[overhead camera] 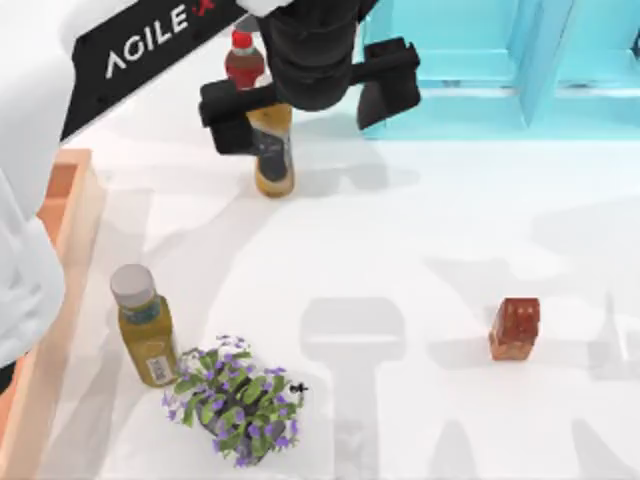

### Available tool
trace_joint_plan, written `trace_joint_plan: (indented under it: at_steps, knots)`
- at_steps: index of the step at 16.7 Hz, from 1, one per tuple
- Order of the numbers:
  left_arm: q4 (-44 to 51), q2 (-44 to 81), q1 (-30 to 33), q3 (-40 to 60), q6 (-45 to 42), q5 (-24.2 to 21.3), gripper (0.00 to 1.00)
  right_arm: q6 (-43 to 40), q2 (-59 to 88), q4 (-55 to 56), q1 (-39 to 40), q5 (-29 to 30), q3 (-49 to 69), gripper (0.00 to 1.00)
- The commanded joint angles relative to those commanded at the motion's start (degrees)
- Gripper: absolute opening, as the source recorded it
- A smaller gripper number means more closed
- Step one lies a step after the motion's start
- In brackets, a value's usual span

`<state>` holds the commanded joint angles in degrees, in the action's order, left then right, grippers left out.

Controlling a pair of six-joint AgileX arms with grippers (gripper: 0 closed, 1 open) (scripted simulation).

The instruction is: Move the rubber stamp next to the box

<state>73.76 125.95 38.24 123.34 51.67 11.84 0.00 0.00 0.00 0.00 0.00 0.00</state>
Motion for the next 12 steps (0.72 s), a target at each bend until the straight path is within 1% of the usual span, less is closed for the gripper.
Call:
trace_joint_plan:
  at_steps: [3, 6, 9, 12]
  knots:
    - [7.0, 10.7, 6.7, 13.7, 3.7, -0.2, 1.00, 0.0, 0.0, 0.0, 0.0, 0.0, 0.0, 1.00]
    - [12.6, 18.9, 13.1, 25.1, 6.2, -0.7, 1.00, 0.0, 0.0, 0.0, 0.0, 0.0, 0.0, 1.00]
    - [16.8, 24.6, 18.6, 34.0, 7.7, -1.4, 1.00, 0.0, 0.0, 0.0, 0.0, 0.0, 0.0, 1.00]
    - [19.5, 28.2, 22.7, 40.1, 8.4, -2.0, 1.00, 0.0, 0.0, 0.0, 0.0, 0.0, 0.0, 1.00]
